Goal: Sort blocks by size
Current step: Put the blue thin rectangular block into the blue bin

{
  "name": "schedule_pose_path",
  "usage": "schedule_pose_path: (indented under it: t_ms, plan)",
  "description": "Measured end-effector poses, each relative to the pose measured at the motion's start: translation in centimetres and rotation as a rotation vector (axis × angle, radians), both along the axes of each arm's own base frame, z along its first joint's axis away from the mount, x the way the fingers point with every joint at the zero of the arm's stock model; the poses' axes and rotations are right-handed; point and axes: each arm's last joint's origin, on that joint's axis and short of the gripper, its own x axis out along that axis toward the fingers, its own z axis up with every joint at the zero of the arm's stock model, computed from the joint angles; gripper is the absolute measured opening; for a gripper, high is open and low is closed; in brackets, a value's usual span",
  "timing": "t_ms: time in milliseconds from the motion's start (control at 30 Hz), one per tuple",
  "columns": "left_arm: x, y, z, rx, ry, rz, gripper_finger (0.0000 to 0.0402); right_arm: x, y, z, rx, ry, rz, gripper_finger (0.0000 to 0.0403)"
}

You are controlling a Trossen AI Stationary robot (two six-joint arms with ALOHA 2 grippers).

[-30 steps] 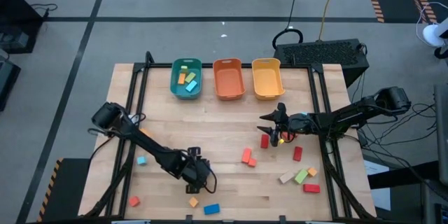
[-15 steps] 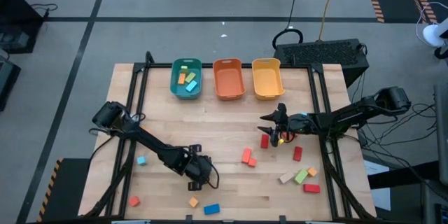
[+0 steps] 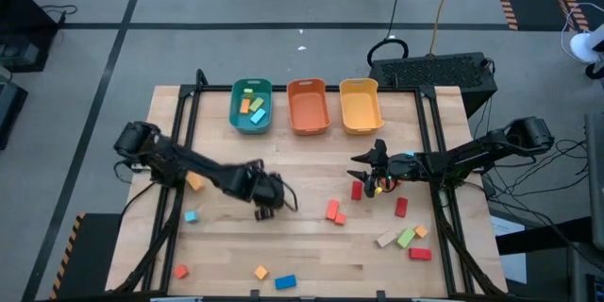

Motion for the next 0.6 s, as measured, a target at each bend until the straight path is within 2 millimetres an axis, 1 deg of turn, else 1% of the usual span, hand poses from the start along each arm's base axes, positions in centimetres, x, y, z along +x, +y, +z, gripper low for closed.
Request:
schedule_pose_path:
  t_ms: [200, 300, 433, 600]
  plan:
    - [-1.0, 5.1, 4.2, 0.072, -0.131, 0.146, 0.0132, 0.0, 0.0, -0.1, -0.001, 0.01, 0.0, 0.021]
    - [-1.6, 8.3, 5.4, 0.151, -0.168, 0.271, 0.0132, 0.0, 0.0, -0.1, -0.001, 0.012, 0.0, 0.021]
    - [-2.3, 12.5, 6.1, 0.205, -0.18, 0.4, 0.0132, -0.1, 0.0, -0.1, 0.003, 0.012, -0.002, 0.021]
    - [-3.2, 17.6, 5.9, 0.221, -0.198, 0.583, 0.0132, -0.1, 0.0, -0.1, 0.009, 0.012, -0.004, 0.021]
